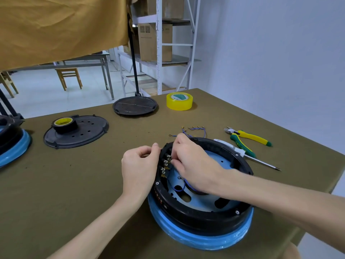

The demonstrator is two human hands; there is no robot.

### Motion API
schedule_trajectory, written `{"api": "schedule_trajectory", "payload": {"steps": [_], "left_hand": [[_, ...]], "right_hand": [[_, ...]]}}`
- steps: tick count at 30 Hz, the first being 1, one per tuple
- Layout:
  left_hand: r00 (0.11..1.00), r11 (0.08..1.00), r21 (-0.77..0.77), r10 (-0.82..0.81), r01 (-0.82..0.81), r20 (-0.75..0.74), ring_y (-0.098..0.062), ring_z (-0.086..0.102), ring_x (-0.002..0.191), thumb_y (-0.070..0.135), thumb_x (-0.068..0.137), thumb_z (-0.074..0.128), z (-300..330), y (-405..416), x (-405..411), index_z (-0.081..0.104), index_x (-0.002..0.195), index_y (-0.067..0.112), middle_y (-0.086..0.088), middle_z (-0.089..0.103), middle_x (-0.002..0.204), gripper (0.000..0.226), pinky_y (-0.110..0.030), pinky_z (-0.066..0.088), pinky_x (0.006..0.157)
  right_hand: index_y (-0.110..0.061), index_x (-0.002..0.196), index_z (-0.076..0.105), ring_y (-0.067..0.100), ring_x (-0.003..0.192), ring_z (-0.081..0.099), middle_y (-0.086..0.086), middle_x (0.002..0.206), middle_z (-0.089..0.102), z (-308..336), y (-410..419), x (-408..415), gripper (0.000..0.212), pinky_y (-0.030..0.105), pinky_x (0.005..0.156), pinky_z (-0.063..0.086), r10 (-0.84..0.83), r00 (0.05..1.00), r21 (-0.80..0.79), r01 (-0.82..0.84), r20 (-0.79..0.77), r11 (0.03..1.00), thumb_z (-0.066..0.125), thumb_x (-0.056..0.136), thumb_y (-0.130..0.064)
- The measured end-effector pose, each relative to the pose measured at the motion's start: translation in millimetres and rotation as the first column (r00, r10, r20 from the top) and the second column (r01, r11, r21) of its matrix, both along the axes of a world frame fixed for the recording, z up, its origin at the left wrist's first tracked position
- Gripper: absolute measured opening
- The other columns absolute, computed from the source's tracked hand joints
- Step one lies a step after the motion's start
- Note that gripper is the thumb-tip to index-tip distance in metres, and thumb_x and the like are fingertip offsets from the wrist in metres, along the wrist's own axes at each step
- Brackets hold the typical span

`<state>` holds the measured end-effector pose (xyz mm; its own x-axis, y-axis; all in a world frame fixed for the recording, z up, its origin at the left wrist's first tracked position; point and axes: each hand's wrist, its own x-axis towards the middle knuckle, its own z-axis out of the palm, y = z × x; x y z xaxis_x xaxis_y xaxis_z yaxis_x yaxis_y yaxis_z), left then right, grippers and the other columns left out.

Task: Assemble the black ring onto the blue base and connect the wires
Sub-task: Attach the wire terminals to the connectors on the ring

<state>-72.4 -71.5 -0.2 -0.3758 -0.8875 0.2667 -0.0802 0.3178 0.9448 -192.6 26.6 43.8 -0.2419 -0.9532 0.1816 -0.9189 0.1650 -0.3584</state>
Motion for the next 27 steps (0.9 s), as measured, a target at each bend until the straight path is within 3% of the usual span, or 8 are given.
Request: {"api": "schedule_trajectory", "payload": {"steps": [2,6,12,17,20,23,27], "left_hand": [[1.0,1.0,-0.008,-0.004,0.004,0.009,-0.018,0.046,0.059,0.032,0.1,0.063,0,2,0,0.072,0.067,0.006,-0.026,0.06,0.066,0.043,-0.04,0.04,0.058],[1.0,1.0,-0.023,0.021,-0.021,0.013,-0.017,0.042,0.057,0.03,0.1,0.062,1,4,-1,0.07,0.066,0.003,-0.023,0.056,0.061,0.044,-0.04,0.039,0.057],[0.998,0.998,0.005,0.058,-0.058,0.011,-0.018,0.048,0.059,0.029,0.1,0.062,1,8,-2,0.073,0.069,0.004,-0.021,0.063,0.065,0.041,-0.052,0.05,0.064],[0.998,0.998,0.013,0.063,-0.064,0.021,-0.019,0.045,0.06,0.03,0.099,0.062,2,8,-1,0.072,0.071,0.0,-0.027,0.06,0.068,0.042,-0.053,0.049,0.065],[0.998,0.998,0.017,0.06,-0.06,0.02,-0.019,0.044,0.061,0.031,0.099,0.062,2,8,-1,0.072,0.074,-0.001,-0.029,0.059,0.07,0.042,-0.053,0.05,0.066],[0.998,0.998,0.01,0.064,-0.064,0.002,-0.019,0.047,0.061,0.03,0.099,0.062,1,8,-2,0.073,0.074,0.0,-0.027,0.062,0.069,0.04,-0.053,0.05,0.067],[0.997,0.997,0.011,0.07,-0.07,-0.011,-0.022,0.053,0.06,0.029,0.099,0.063,0,8,-2,0.075,0.071,0.007,-0.021,0.065,0.066,0.038,-0.054,0.051,0.067]], "right_hand": [[-0.006,0.089,0.059,0.018,0.09,0.049,0.004,0.108,0.045,7,2,-10,0.012,0.029,0.082,0.039,0.127,0.99,0.051,-0.124,-0.063,0.991,0.06,0.101,-0.009],[-0.01,0.089,0.065,0.003,0.078,0.044,-0.003,0.101,0.043,-3,2,-11,0.011,0.019,0.072,0.029,0.006,0.999,-0.027,-0.005,0.048,1.0,0.065,0.099,-0.013],[-0.02,0.068,0.057,0.011,0.085,0.047,-0.001,0.097,0.049,-15,-4,-5,0.031,0.023,0.076,0.034,-0.114,0.986,-0.073,0.124,0.121,0.99,0.067,0.097,-0.014],[-0.013,0.083,0.061,0.002,0.08,0.045,-0.009,0.095,0.042,-5,-4,-13,0.015,0.015,0.072,0.032,0.078,0.995,-0.034,-0.076,0.062,0.997,0.066,0.097,-0.011],[-0.014,0.085,0.065,-0.002,0.078,0.045,-0.012,0.093,0.042,-11,-5,-15,0.013,0.01,0.07,0.034,0.016,0.992,-0.078,-0.007,0.122,0.997,0.069,0.097,-0.015],[-0.01,0.084,0.069,-0.002,0.075,0.046,-0.011,0.094,0.044,-17,-8,-11,0.012,0.012,0.067,0.034,-0.05,0.989,-0.084,0.062,0.138,0.995,0.07,0.096,-0.014],[-0.011,0.086,0.067,0.001,0.08,0.046,-0.007,0.097,0.044,-14,-8,-7,0.012,0.021,0.075,0.034,-0.055,0.99,-0.082,0.067,0.131,0.994,0.067,0.097,-0.014]]}}
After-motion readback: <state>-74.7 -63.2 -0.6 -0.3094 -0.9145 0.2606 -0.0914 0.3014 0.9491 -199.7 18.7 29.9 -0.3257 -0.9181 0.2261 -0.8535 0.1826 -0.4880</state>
